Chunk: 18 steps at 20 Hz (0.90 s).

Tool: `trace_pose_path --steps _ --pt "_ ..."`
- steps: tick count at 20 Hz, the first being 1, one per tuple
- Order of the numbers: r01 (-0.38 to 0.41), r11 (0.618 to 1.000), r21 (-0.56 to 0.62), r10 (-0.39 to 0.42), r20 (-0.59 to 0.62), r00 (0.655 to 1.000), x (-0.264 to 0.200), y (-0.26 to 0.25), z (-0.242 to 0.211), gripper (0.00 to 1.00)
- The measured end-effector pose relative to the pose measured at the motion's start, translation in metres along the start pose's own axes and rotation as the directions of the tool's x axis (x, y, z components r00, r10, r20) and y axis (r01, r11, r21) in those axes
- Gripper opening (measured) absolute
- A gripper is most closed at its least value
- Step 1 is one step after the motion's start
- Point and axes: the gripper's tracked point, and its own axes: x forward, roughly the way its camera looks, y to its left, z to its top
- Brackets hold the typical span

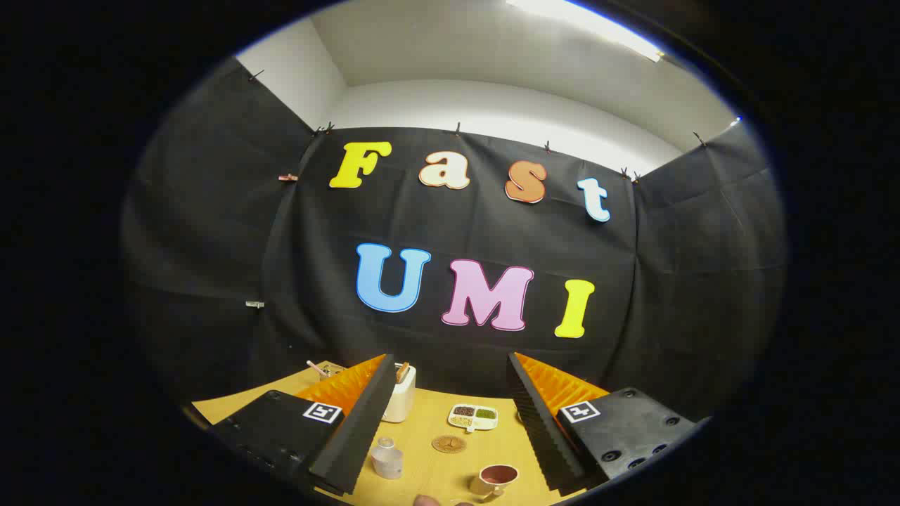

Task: Take the bottle from table, then pour the juice into the cup, finally place the bottle on the coaster

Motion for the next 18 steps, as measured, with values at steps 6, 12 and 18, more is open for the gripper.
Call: trace_pose_path --steps 6,12,18 --pt "0.001 1.000 0.002 -0.001 -0.006 1.000 0.004 0.000 0.000 0.96" --pt "0.005 1.000 0.013 -0.005 -0.007 1.000 0.004 0.002 0.000 0.96" --pt "-0.028 0.996 -0.087 0.024 -0.040 0.999 0.004 0.016 -0.008 0.96"
